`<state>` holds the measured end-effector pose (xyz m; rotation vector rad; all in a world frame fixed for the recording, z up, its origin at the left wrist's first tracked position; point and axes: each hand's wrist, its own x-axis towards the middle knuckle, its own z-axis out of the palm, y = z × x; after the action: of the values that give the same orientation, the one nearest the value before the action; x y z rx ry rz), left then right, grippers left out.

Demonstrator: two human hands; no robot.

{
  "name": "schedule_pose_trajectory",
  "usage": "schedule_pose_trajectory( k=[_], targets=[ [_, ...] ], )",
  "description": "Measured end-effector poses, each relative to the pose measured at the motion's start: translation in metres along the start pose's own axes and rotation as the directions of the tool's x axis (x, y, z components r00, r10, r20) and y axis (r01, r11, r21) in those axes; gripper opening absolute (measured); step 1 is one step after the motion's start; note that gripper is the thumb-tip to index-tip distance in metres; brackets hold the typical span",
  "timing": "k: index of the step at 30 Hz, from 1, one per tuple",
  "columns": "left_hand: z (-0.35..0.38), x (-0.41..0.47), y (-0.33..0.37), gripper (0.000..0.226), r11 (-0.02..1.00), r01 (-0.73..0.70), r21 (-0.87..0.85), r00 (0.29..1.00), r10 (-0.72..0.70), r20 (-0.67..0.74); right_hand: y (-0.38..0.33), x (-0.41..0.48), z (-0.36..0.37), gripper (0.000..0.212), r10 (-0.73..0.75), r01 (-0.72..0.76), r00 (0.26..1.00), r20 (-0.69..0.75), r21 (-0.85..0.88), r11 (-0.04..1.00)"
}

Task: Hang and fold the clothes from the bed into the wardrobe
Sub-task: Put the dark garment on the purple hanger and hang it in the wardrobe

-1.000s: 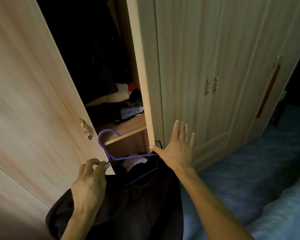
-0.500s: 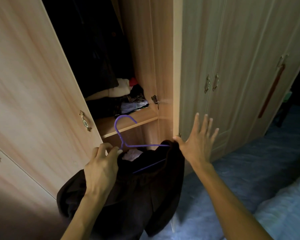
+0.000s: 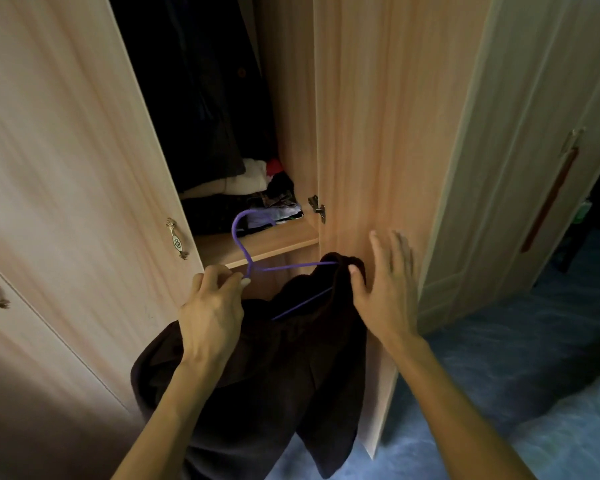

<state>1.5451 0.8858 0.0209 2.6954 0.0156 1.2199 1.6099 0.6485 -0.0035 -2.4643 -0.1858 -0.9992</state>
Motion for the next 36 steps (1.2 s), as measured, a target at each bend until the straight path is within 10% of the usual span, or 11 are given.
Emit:
schedule_pose_trajectory(
  k=[9, 27, 36],
  targets=[
    [0.009, 0.022, 0.007, 0.006, 0.999, -0.037, -0.026, 0.999, 0.037, 0.000, -0.085, 0.022, 0.025, 0.053, -0.364, 0.327, 0.906, 0.214, 0.192, 0.925],
    [0.031, 0.056, -0.065, 0.013, 0.996, -0.050, -0.074, 0.996, 0.056, 0.073, -0.129, 0.057, 0.083, 0.028, -0.441, 0.430, 0.895, 0.063, 0.134, 0.893],
    [0.034, 0.105, -0.132, 0.064, 0.993, -0.068, -0.092, 0.979, 0.085, 0.187, -0.139, 0.076, 0.114, 0.023, -0.377, 0.376, 0.925, 0.050, 0.025, 0.926]
  ],
)
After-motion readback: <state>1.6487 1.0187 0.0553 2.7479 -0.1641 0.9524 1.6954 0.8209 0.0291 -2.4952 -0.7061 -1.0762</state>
